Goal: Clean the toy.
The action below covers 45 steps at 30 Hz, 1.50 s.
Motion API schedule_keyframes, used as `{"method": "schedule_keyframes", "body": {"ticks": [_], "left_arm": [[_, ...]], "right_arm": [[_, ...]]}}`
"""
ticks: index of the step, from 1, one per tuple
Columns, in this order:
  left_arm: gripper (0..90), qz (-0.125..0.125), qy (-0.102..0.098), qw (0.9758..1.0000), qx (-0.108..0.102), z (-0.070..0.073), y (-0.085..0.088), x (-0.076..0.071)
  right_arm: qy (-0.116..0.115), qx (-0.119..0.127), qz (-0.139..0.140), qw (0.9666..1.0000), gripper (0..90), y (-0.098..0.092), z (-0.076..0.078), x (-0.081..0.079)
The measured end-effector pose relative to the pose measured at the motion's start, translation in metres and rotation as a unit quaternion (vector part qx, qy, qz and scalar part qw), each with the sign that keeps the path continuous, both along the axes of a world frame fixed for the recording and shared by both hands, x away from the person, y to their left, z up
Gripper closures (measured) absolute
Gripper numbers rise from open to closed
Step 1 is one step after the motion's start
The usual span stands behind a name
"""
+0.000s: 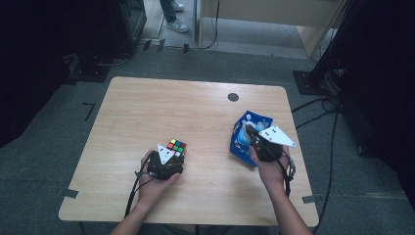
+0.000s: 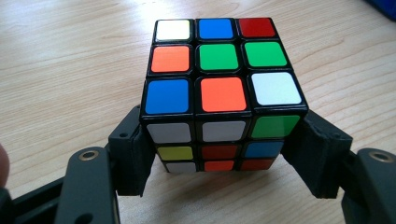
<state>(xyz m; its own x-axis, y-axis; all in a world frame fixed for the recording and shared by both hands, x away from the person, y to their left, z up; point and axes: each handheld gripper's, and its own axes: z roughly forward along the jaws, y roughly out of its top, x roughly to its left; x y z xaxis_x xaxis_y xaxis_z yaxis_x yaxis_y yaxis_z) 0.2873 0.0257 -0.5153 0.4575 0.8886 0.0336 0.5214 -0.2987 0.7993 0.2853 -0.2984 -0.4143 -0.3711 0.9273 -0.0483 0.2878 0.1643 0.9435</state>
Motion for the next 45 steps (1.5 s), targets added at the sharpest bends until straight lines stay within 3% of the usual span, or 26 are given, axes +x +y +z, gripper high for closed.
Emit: {"method": "schedule_keyframes", "body": {"ticks": [9,12,14,18,21,22,25,28,31,33,40,45], "left_arm": [[30.8,0.001,-0.001,1.0,0.001,0.0,0.0,0.0],[30.8,0.001,-0.001,1.0,0.001,0.0,0.0,0.0],[30.8,0.001,-0.001,1.0,0.002,0.0,0.0,0.0],[30.8,0.001,-0.001,1.0,0.002,0.0,0.0,0.0],[30.8,0.001,-0.001,1.0,0.001,0.0,0.0,0.0],[30.8,0.001,-0.001,1.0,0.001,0.0,0.0,0.0],[30.8,0.0,-0.001,1.0,0.001,0.0,0.0,0.0],[30.5,0.0,-0.001,1.0,0.001,0.0,0.0,0.0],[29.9,-0.001,-0.001,1.0,0.002,0.0,0.0,0.0],[29.1,0.0,0.0,1.0,0.002,0.0,0.0,0.0],[24.7,0.013,0.011,0.9999,0.002,0.0,0.0,0.002],[19.5,0.026,0.02,0.9989,0.032,-0.002,-0.007,0.005]], "right_arm": [[0.066,-0.009,0.02,0.9976,89.3,0.011,-0.058,-0.027],[0.088,-0.016,0.036,0.9953,79.7,0.014,-0.068,-0.033],[0.087,-0.013,0.045,0.9951,68.5,0.013,-0.071,-0.037],[0.055,0.015,0.035,0.9977,60.7,0.004,-0.062,-0.039],[0.061,0.016,0.015,0.9979,59.0,0.003,-0.058,-0.034],[0.07,0.008,-0.003,0.9975,57.0,0.004,-0.057,-0.026],[0.086,0.003,-0.005,0.9962,55.6,0.007,-0.063,-0.015],[0.092,-0.021,-0.02,0.9953,59.3,0.014,-0.072,-0.009],[0.093,-0.034,-0.051,0.9938,76.1,0.015,-0.075,-0.007],[0.09,-0.032,-0.048,0.9943,86.7,0.013,-0.075,-0.006],[0.066,-0.007,-0.039,0.997,90.0,0.011,-0.064,-0.014],[0.055,0.01,-0.033,0.9979,90.0,0.01,-0.061,-0.019]]}}
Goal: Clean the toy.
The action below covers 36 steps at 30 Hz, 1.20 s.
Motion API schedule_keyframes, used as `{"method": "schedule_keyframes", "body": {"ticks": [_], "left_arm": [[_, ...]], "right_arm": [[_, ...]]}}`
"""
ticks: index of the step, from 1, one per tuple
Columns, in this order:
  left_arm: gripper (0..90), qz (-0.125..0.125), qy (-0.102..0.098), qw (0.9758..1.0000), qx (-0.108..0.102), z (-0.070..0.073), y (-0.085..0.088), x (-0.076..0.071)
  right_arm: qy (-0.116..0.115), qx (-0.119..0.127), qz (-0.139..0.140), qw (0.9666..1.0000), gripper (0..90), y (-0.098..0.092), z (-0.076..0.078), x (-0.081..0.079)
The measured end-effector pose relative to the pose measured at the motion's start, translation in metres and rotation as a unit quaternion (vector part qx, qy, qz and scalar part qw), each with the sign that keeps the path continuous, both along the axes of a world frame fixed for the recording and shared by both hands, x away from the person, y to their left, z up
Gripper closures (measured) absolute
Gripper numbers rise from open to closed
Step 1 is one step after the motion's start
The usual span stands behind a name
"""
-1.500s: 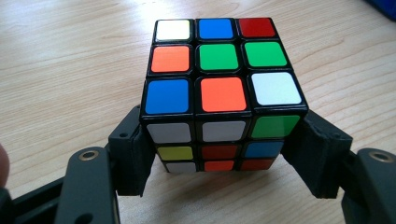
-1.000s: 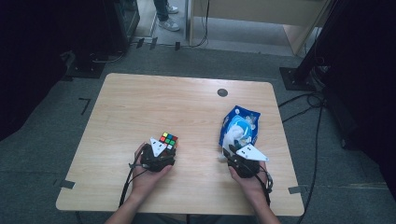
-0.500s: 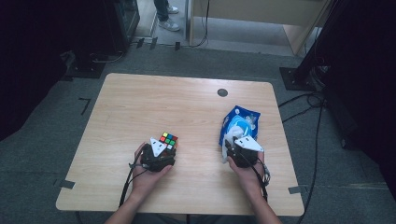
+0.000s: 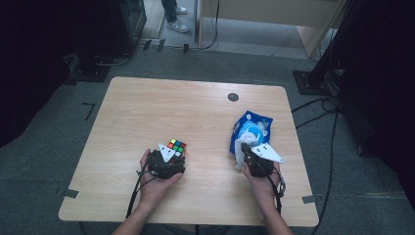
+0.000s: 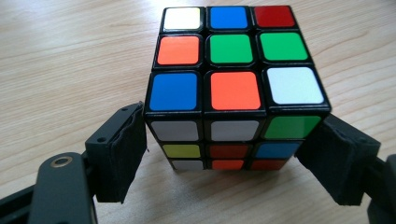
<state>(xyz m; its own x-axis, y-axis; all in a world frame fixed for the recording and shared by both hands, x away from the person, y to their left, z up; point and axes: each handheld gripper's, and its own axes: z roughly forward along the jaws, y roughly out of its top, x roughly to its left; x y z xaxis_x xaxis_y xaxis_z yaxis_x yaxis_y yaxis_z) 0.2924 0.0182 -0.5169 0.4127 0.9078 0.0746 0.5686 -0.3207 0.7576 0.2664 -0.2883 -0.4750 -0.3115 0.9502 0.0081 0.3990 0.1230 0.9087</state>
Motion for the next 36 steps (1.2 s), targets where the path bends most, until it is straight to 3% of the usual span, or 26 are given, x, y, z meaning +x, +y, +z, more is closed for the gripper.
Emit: {"method": "schedule_keyframes", "body": {"ticks": [5,8,9,14,18,20,23,26,29,33,34,36], "left_arm": [[19.6,0.004,0.046,0.9989,-0.011,-0.001,0.001,0.012],[26.8,-0.007,0.048,0.9986,-0.021,0.001,0.003,0.015],[33.4,-0.011,0.045,0.9987,-0.02,0.001,0.003,0.014],[34.0,-0.029,0.056,0.9973,-0.039,0.003,0.007,0.017],[34.1,-0.049,0.031,0.9977,-0.036,0.006,0.006,0.011],[34.1,-0.072,0.016,0.9969,-0.027,0.008,0.0,0.005],[34.1,-0.087,0.008,0.9959,-0.024,0.011,-0.004,0.001],[34.1,-0.112,-0.004,0.9931,-0.034,0.017,-0.011,-0.005],[34.2,-0.15,-0.015,0.988,-0.034,0.023,-0.018,-0.013],[34.2,-0.192,-0.022,0.9803,-0.039,0.03,-0.024,-0.022],[34.2,-0.196,-0.023,0.9797,-0.038,0.031,-0.025,-0.024],[34.2,-0.206,-0.025,0.9774,-0.04,0.033,-0.028,-0.028]], "right_arm": [[-0.006,0.013,0.008,0.9999,90.0,0.0,0.001,-0.003],[-0.012,0.018,0.016,0.9996,90.0,0.001,0.003,-0.005],[-0.013,0.018,0.019,0.9996,90.0,0.001,0.004,-0.006],[-0.024,0.028,0.034,0.9988,90.0,0.002,0.01,-0.009],[-0.031,0.041,0.051,0.9974,90.0,0.006,0.02,-0.012],[-0.041,0.044,0.067,0.996,90.0,0.013,0.029,-0.015],[-0.046,0.044,0.079,0.9949,90.0,0.019,0.035,-0.015],[-0.05,0.049,0.094,0.9931,90.0,0.028,0.043,-0.015],[-0.053,0.053,0.12,0.99,90.0,0.041,0.05,-0.016],[-0.046,0.053,0.155,0.9854,90.0,0.058,0.05,-0.022],[-0.039,0.048,0.174,0.9828,90.0,0.068,0.048,-0.025],[-0.035,0.045,0.182,0.9817,90.0,0.072,0.047,-0.026]]}}
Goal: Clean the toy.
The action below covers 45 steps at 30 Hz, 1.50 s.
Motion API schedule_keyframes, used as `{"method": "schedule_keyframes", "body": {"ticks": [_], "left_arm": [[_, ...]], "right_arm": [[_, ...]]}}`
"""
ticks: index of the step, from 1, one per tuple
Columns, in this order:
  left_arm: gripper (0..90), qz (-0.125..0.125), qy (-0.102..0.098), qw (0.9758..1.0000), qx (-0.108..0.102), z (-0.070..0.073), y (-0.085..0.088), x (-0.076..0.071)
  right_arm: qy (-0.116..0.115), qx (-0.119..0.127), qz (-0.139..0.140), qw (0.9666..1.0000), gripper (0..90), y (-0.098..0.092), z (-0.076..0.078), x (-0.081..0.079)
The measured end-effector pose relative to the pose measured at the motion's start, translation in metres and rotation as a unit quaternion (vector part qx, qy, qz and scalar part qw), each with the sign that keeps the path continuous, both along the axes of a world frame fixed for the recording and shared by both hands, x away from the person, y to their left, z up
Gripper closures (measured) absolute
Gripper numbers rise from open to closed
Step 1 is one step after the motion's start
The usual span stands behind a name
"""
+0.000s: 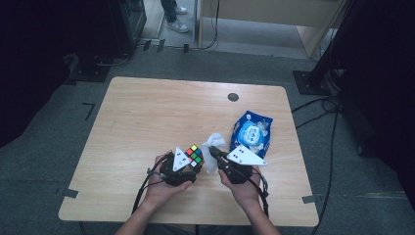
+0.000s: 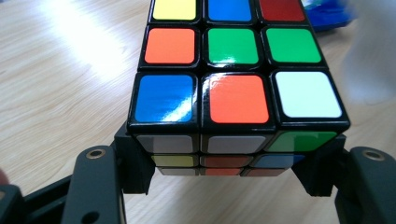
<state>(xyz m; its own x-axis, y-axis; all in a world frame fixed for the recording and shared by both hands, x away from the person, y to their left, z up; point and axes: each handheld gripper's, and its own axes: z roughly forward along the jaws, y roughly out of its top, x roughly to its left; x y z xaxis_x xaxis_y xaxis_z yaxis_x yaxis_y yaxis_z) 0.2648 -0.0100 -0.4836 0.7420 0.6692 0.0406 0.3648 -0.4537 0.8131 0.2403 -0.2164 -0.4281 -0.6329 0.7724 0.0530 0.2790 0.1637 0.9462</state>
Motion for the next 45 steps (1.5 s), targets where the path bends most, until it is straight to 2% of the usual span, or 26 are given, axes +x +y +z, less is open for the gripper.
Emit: {"method": "schedule_keyframes", "body": {"ticks": [6,9,14,21,25,34,38,42,45], "left_arm": [[34.1,-0.022,-0.012,0.9997,-0.005,0.005,-0.005,-0.01],[34.2,-0.027,-0.013,0.9995,-0.005,0.006,-0.007,-0.012],[34.2,-0.038,-0.015,0.9991,0.007,0.003,-0.011,-0.015],[34.2,-0.042,-0.016,0.9989,0.014,0.002,-0.013,-0.016],[34.2,-0.045,-0.014,0.9989,0.008,0.002,-0.012,-0.015],[34.2,-0.038,-0.016,0.9991,0.009,0.003,-0.007,-0.012],[34.2,-0.034,-0.017,0.9992,0.008,0.003,-0.005,-0.011],[34.2,-0.031,-0.016,0.9994,0.005,0.004,-0.003,-0.01],[34.2,-0.035,-0.018,0.9992,0.008,0.004,-0.007,-0.013]], "right_arm": [[0.014,-0.014,0.046,0.9987,90.0,0.023,-0.009,-0.007],[0.02,-0.015,0.052,0.9983,90.0,0.027,-0.012,-0.008],[0.035,-0.014,0.064,0.9973,90.0,0.034,-0.016,-0.008],[0.036,-0.015,0.058,0.9976,89.8,0.032,-0.018,-0.005],[0.037,-0.012,0.048,0.9981,89.8,0.028,-0.018,-0.003],[0.04,0.0,0.008,0.9992,90.0,0.009,-0.017,0.004],[0.034,-0.01,-0.006,0.9994,90.0,0.006,-0.016,0.003],[0.037,0.0,0.003,0.9993,90.0,0.006,-0.014,0.0],[0.034,0.001,0.038,0.9987,90.0,0.016,-0.013,-0.008]]}}
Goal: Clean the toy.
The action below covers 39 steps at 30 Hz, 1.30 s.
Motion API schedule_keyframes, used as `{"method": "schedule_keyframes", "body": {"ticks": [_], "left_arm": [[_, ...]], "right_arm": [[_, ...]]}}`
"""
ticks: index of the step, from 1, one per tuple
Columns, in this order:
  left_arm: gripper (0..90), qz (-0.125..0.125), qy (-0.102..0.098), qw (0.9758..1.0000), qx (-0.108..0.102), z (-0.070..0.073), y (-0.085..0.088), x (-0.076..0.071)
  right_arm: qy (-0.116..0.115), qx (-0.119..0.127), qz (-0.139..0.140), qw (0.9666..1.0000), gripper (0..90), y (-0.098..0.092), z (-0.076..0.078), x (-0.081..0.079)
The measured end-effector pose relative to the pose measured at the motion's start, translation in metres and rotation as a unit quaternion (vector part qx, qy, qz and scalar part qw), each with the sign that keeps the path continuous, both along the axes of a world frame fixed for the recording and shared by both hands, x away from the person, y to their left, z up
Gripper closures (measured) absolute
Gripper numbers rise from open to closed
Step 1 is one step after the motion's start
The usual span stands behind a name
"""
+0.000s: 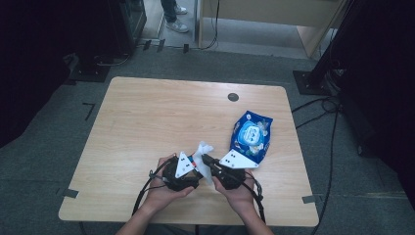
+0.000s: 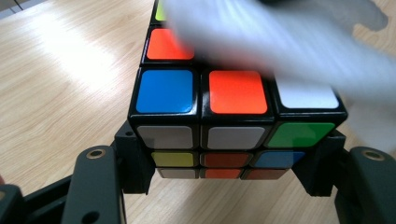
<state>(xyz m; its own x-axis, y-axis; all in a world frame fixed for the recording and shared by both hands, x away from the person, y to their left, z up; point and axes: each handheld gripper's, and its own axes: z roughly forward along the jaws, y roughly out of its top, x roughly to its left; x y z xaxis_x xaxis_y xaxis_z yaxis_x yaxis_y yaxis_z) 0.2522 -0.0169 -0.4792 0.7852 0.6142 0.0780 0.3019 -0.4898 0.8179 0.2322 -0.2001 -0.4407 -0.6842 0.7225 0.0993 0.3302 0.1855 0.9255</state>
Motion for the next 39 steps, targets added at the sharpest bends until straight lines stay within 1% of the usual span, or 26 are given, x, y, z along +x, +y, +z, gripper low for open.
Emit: {"method": "schedule_keyframes", "body": {"ticks": [2,3,5,6,8,9,10,11,13,15,16,18,19,21,24,27,29,31,35,37,39], "left_arm": [[34.2,-0.008,-0.004,1.0,0.002,0.001,-0.004,-0.003],[34.2,-0.011,-0.005,0.9999,0.003,0.001,-0.005,-0.004],[34.2,-0.013,-0.008,0.9999,0.005,0.001,-0.007,-0.006],[34.2,-0.014,-0.006,0.9999,0.003,0.001,-0.007,-0.006],[34.2,-0.015,-0.003,0.9999,0.002,0.001,-0.006,-0.006],[34.2,-0.013,-0.003,0.9999,0.0,0.0,-0.006,-0.005],[34.2,-0.013,-0.003,0.9999,0.0,0.0,-0.006,-0.005],[34.3,-0.014,-0.003,0.9999,0.001,0.0,-0.005,-0.005],[34.2,-0.014,-0.003,0.9999,0.003,0.0,-0.005,-0.005],[34.2,-0.014,-0.003,0.9999,0.003,0.0,-0.004,-0.004],[34.2,-0.012,-0.002,0.9999,0.003,0.0,-0.004,-0.003],[34.2,-0.01,-0.002,1.0,0.002,0.0,-0.002,-0.002],[34.2,-0.007,0.0,1.0,0.0,0.0,-0.001,-0.001],[34.2,-0.003,0.001,1.0,-0.004,0.0,0.0,0.0],[34.2,-0.003,0.0,1.0,-0.006,0.0,-0.001,-0.001],[34.2,-0.016,-0.003,0.9999,-0.001,0.0,-0.007,-0.007],[34.2,-0.022,-0.004,0.9998,0.001,-0.001,-0.01,-0.008],[34.2,-0.025,-0.003,0.9997,-0.001,-0.001,-0.011,-0.009],[34.2,-0.026,-0.003,0.9997,0.0,-0.001,-0.011,-0.009],[34.2,-0.023,-0.001,0.9997,-0.001,-0.001,-0.008,-0.007],[34.2,-0.019,0.001,0.9998,-0.004,-0.001,-0.006,-0.005]], "right_arm": [[-0.003,-0.007,0.016,0.9998,90.0,0.008,-0.001,-0.004],[-0.005,-0.011,0.024,0.9996,90.0,0.016,-0.002,-0.007],[-0.008,-0.014,0.024,0.9996,90.0,0.018,-0.004,-0.007],[-0.009,-0.012,0.02,0.9997,90.0,0.019,-0.004,-0.007],[-0.009,-0.009,0.01,0.9999,90.0,0.017,-0.004,-0.003],[-0.009,-0.003,-0.004,0.9999,90.0,0.011,-0.005,0.001],[-0.009,-0.003,-0.004,0.9999,90.0,0.011,-0.005,0.001],[-0.009,0.0,-0.01,0.9999,90.0,0.008,-0.005,0.002],[-0.012,-0.003,-0.033,0.9994,90.0,0.002,-0.006,0.005],[-0.007,0.006,-0.051,0.9987,90.0,-0.006,-0.007,0.009],[-0.003,0.007,-0.054,0.9985,90.0,-0.008,-0.007,0.009],[-0.001,0.005,-0.06,0.9982,90.0,-0.012,-0.008,0.01],[0.0,0.006,-0.058,0.9983,90.0,-0.012,-0.008,0.009],[0.0,0.005,-0.046,0.9989,90.0,-0.01,-0.007,0.006],[-0.004,0.005,-0.017,0.9998,90.0,0.0,-0.006,-0.001],[-0.01,0.0,0.009,0.9999,90.0,0.012,-0.006,-0.006],[-0.015,-0.004,0.011,0.9998,90.0,0.017,-0.007,-0.008],[-0.015,-0.003,0.003,0.9999,90.0,0.017,-0.008,-0.006],[-0.009,0.007,-0.034,0.9994,90.0,0.005,-0.009,0.002],[-0.009,0.008,-0.055,0.9984,90.0,-0.004,-0.009,0.007],[-0.011,0.006,-0.07,0.9975,90.0,-0.01,-0.01,0.01]]}}
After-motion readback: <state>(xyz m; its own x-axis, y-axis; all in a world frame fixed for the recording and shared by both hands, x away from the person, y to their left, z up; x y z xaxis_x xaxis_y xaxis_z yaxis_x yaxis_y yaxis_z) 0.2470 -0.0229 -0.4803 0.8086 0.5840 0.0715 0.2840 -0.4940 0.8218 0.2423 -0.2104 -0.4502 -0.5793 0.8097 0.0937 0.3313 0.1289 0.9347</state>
